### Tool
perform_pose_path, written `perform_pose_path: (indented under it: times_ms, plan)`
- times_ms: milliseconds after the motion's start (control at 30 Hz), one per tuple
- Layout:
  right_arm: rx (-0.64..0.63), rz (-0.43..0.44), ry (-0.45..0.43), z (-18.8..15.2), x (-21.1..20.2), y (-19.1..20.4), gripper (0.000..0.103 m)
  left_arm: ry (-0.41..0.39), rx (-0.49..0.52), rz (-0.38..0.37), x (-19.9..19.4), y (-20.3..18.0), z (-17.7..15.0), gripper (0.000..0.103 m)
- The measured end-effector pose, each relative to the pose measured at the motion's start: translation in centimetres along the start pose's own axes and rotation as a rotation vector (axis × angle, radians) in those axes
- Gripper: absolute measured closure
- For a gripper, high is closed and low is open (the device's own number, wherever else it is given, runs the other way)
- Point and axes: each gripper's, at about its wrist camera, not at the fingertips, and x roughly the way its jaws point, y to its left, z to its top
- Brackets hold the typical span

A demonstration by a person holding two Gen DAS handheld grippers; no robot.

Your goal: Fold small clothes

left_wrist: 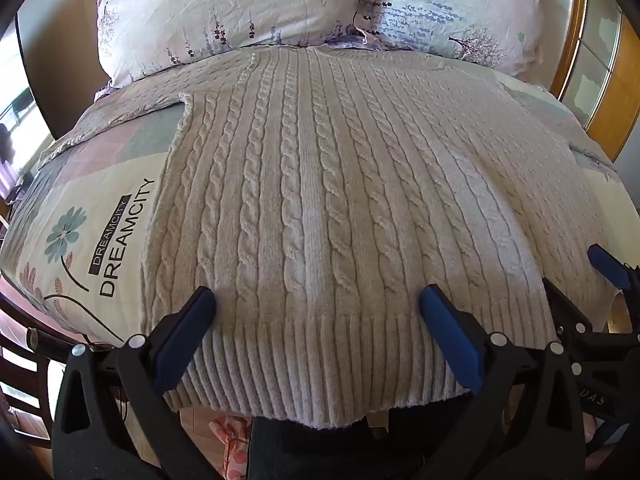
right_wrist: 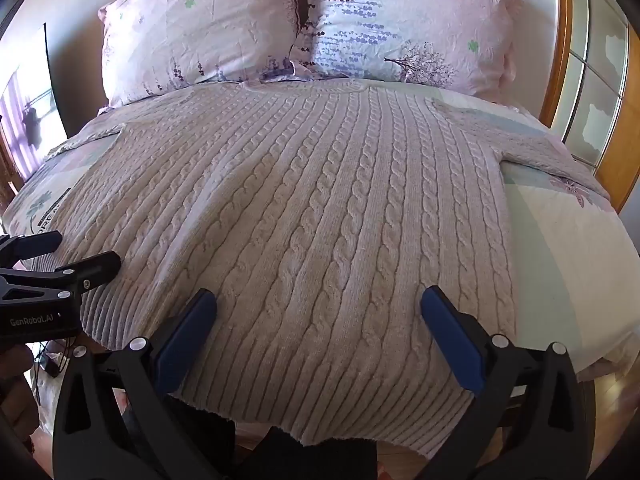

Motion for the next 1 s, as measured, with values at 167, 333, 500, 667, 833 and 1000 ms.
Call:
perform_pose_path:
  times_ms: [167,333,500,667,833,1000]
  plan:
    - [-0.002,0.000,-0.001,0.00,-0.01,0.02,0.001,-0.003,0.000,0.000,0.00,0.01,0.02,0.002]
    - [0.000,0.000,0.000,0.00,0.02,0.00,0.001,-0.007,0.000,0.001,-0.03,0.00,0.00,0.002]
    - [0.000,0.000,-0.001,0.00,0.02,0.00,0.001,-0.009,-0.001,0.002,-0.03,0.00,0.01,0.002]
    - [0.000,0.000,-0.001,0.00,0.04,0.00,0.001,-0.008,-0.001,0.002,0.01,0.02,0.09,0.002]
    - [0.000,0.000,-0.001,0.00,0.05,0.00,0.001,-0.013,0.000,0.002,-0.04,0.00,0.04,0.002]
    - [0.000,0.000,-0.002,0.00,0.05,0.00,0.001,-0.014,0.000,0.003,-0.05,0.00,0.04,0.002]
